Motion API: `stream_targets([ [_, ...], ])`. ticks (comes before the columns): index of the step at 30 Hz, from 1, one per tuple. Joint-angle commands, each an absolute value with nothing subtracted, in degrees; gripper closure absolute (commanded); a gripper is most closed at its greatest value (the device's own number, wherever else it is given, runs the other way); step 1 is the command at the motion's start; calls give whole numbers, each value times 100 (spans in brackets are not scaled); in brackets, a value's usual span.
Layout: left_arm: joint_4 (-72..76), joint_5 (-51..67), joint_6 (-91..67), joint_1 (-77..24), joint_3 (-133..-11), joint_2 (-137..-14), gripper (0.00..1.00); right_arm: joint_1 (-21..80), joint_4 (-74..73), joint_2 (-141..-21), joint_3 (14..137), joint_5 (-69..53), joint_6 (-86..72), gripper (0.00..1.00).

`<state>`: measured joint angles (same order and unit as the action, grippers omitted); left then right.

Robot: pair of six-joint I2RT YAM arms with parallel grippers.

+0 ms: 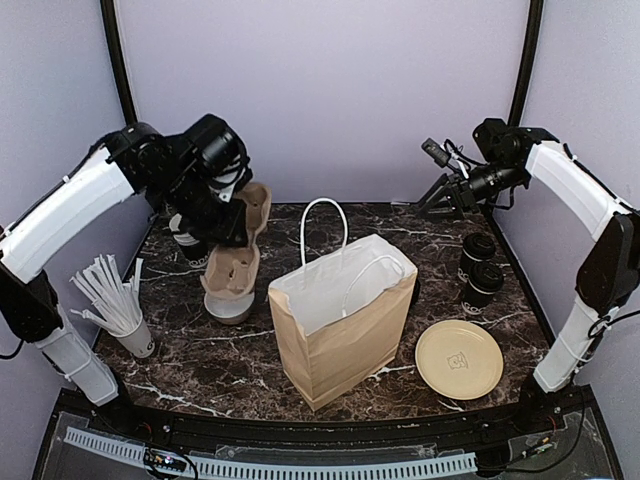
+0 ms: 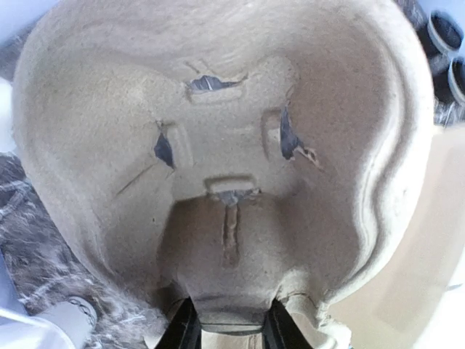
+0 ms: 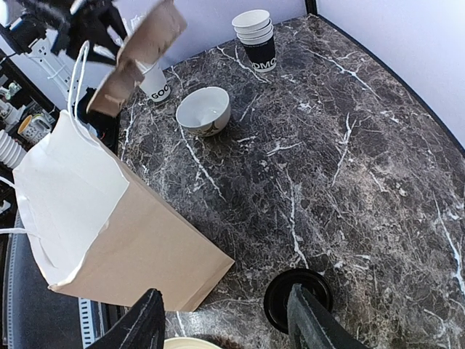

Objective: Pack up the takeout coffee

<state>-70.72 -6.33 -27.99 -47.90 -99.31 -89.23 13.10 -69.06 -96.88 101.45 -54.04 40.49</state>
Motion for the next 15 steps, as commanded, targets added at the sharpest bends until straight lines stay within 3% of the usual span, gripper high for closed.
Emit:
stream_targets([
  [1, -7872, -1776, -2093, -4680, -11718, -9358, 74, 1310, -6934, -9645, 10214, -5561, 4149, 42],
  [4, -7491, -1830, -1728, -4677, -12809, -9617, 76, 1310, -6864, -9588, 10140, -5565, 4109, 42],
  [7, -6719, -1489, -1512, -4684, -13134, -9581, 76, 1310, -6833, -9572, 10109, -5555, 4070, 42],
  [11, -4681, -252, -1233, -4782, -12463, -9025, 77, 1310, -6841, -9571, 10124, -5510, 4039, 42],
  [15, -3732, 695, -1022, -5143, -11903, -8897, 80, 1309, -6825, -9545, 10113, -5444, 4021, 42],
])
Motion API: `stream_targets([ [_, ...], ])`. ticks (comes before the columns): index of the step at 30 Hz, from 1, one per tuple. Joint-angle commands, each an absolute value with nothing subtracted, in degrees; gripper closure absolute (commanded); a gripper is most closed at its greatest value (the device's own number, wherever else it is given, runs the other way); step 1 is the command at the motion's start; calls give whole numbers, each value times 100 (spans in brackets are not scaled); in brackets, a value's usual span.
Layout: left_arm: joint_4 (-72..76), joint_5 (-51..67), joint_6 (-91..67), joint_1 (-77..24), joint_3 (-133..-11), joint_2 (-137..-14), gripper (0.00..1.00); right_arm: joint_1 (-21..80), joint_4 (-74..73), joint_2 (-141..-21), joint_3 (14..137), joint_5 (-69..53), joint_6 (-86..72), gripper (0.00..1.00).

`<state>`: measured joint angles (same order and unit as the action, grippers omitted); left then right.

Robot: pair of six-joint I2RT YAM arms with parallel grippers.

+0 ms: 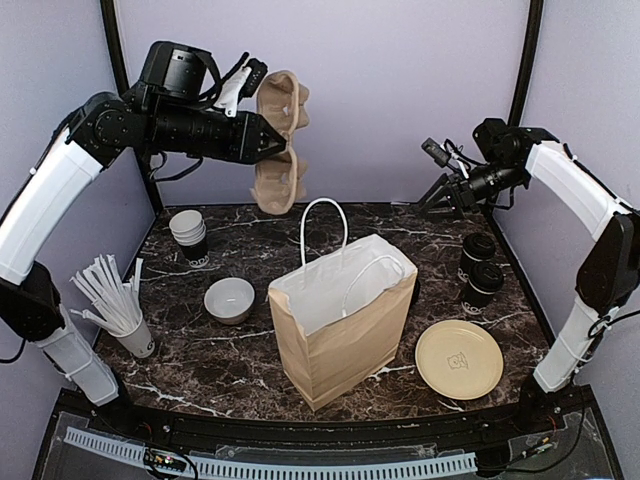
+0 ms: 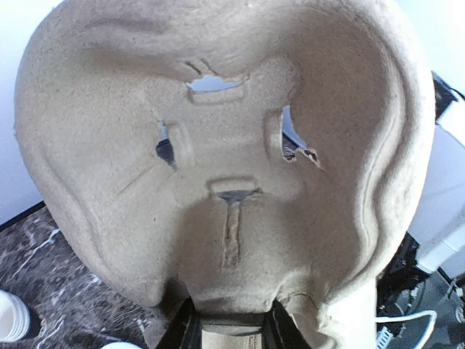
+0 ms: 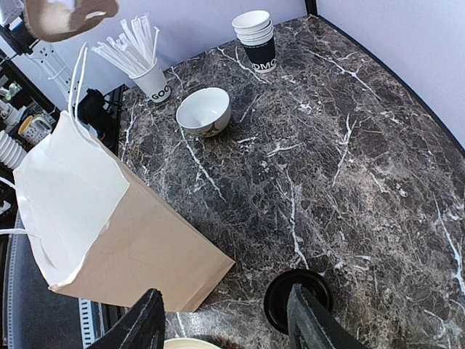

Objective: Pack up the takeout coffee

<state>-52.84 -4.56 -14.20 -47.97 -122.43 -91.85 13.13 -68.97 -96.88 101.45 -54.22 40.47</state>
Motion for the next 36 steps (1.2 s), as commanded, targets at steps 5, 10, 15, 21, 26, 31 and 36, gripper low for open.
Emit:
stream_targets([
  [5, -3809, 884, -877, -5623, -12008, -9274, 80, 1310, -6772, -9577, 10072, -5436, 3990, 42],
  [10, -3861, 979, -950, -5951, -11752, -9592, 81, 1305, -6774, -9619, 10097, -5440, 3990, 42],
  [15, -3917, 1007, -1063, -6128, -11504, -9792, 81, 1310, -6792, -9641, 10112, -5426, 3995, 42],
  [21, -4424, 684, -1150, -6283, -11250, -9880, 81, 1310, -6785, -9631, 10055, -5405, 4025, 42],
  [26, -5154, 501, -1217, -6379, -11159, -9941, 81, 1310, -6792, -9684, 10098, -5464, 4025, 43],
  [31, -6189, 326, -1280, -6514, -11132, -9977, 82, 1310, -6803, -9692, 10036, -5475, 4060, 42],
  [36, -6498, 354, -1363, -6572, -10802, -9856, 82, 1310, -6785, -9711, 10000, -5524, 4085, 42],
])
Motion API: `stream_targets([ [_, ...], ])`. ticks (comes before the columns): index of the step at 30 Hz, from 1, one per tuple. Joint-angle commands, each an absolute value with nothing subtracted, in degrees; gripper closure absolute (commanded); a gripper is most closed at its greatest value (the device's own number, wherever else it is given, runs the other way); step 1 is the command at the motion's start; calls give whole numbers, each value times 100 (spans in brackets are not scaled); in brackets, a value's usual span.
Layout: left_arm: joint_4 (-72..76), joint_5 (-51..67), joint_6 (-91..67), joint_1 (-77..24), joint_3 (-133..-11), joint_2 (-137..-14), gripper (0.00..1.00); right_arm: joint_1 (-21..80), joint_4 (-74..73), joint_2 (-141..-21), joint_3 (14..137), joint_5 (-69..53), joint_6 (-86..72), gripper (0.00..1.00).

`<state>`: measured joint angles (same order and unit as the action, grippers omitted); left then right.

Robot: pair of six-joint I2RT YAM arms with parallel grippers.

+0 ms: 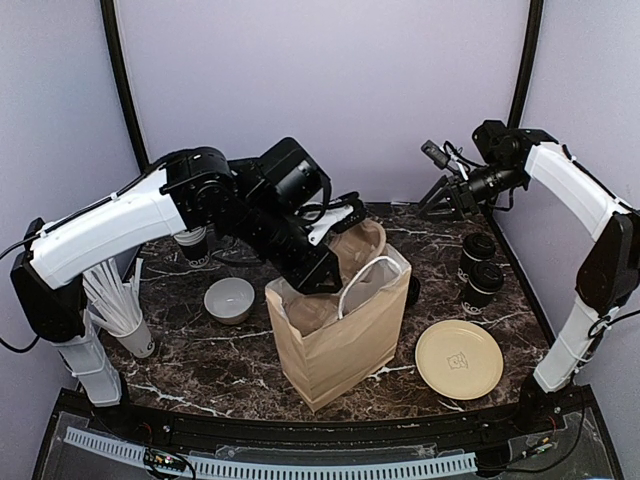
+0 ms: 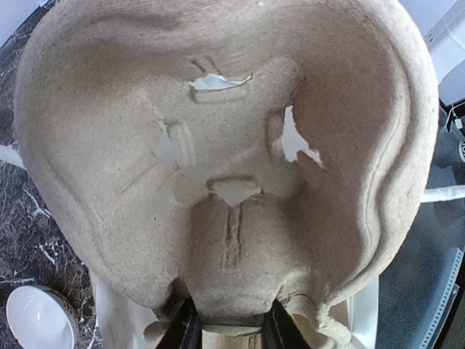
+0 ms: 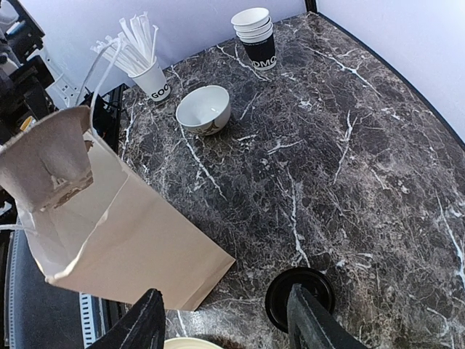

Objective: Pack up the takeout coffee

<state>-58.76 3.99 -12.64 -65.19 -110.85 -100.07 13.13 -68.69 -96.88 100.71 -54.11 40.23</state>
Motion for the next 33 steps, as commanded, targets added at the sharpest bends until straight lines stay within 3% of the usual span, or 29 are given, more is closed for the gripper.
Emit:
stream_targets([
  [1, -6519, 412, -1354, -6569, -10762, -9854, 82, 1310, -6790, -9724, 10001, -5534, 4091, 42],
  [11, -7137, 781, -1137, -6582, -10765, -10421, 84, 1310, -6898, -9715, 9901, -5528, 4261, 42],
  [33, -6346, 628, -911, -6574, -10395, -11540, 84, 1310, -6968, -9842, 9644, -5625, 4481, 42],
])
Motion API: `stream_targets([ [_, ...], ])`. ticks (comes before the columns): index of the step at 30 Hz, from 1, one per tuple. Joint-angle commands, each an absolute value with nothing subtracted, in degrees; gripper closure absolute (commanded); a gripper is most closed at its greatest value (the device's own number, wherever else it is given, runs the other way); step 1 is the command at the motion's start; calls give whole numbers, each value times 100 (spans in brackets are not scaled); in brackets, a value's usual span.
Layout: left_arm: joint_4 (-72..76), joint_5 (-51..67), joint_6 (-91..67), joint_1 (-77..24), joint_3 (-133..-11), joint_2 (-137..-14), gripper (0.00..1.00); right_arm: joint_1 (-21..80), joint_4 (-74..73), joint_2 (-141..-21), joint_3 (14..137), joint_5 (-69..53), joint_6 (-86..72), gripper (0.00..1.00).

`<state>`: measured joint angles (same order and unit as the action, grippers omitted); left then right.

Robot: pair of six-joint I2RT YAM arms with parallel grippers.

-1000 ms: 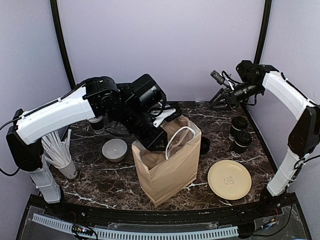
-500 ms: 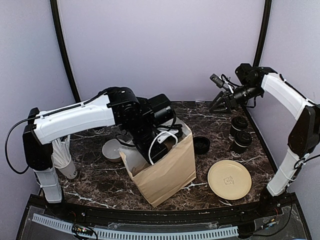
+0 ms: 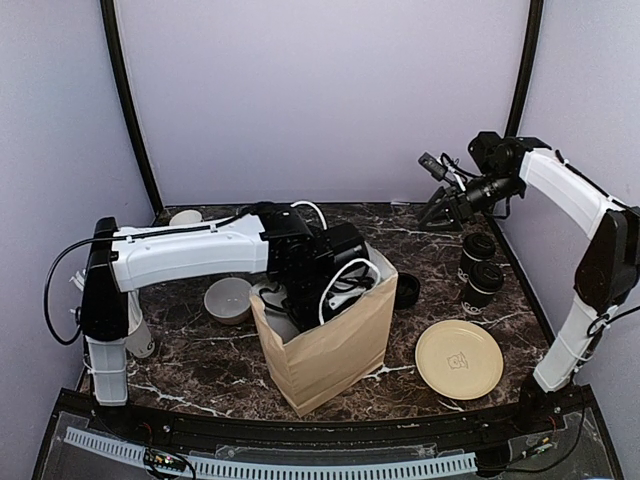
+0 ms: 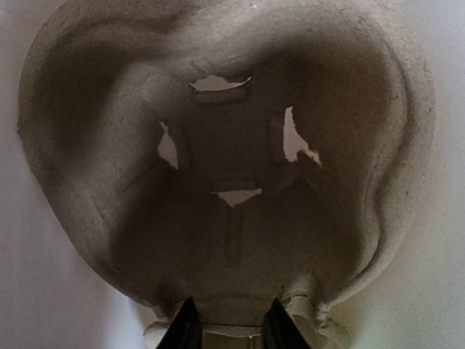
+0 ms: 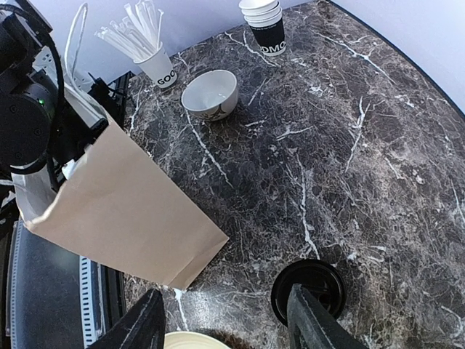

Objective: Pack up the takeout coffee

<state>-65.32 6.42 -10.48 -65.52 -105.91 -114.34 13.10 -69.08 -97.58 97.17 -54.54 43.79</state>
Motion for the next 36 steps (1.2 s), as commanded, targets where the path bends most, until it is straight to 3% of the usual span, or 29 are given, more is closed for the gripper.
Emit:
stream_targets([
  [1, -6311, 647, -904, -6574, -10366, -11562, 84, 1310, -6977, -9851, 9638, -5630, 4487, 42],
  [18, -5812, 535, -878, -6568, -9853, -12004, 81, 1304, -7017, -10001, 9622, -5710, 4524, 42],
  [28, -5772, 451, -861, -6548, -9788, -12107, 69, 1314, -7067, -9963, 9612, -5722, 4523, 43],
  [36, -5887, 389, -856, -6548, -9928, -11817, 52, 1310, -7066, -9938, 9598, -5739, 4509, 43],
])
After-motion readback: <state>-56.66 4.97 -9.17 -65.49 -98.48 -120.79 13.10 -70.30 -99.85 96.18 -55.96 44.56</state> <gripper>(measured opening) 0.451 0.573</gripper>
